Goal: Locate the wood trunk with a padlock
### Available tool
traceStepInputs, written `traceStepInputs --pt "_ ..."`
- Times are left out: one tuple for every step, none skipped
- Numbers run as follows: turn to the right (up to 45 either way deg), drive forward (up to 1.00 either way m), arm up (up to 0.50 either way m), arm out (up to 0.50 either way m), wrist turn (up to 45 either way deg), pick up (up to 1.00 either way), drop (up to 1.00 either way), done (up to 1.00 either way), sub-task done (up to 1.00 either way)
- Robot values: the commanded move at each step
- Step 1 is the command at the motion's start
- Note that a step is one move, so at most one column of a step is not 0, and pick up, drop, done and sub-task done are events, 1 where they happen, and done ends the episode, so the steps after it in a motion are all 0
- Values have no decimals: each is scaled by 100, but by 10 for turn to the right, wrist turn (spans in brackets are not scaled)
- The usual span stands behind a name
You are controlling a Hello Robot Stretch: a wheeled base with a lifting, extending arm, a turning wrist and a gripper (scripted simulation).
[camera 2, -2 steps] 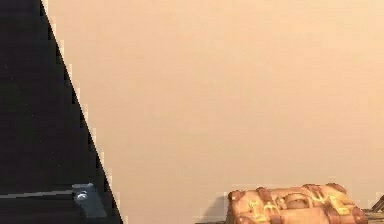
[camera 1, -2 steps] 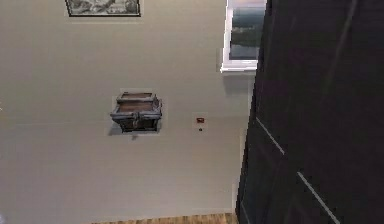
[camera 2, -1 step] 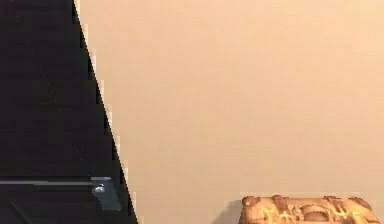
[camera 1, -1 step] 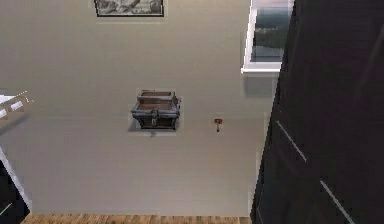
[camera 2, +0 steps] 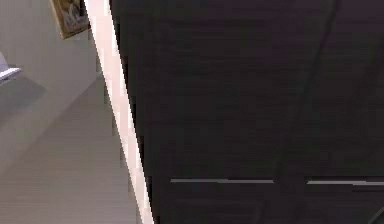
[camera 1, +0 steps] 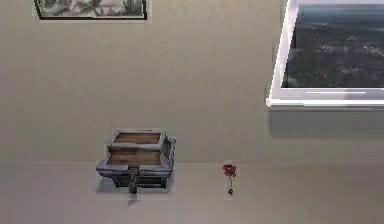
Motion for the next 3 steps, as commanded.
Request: traceStepInputs --pt "0 40 0 0 0 0 0 0 0" --pt "-240 0 0 0 0 0 0 0 0" --pt "0 0 0 0 0 0 0 100 0"
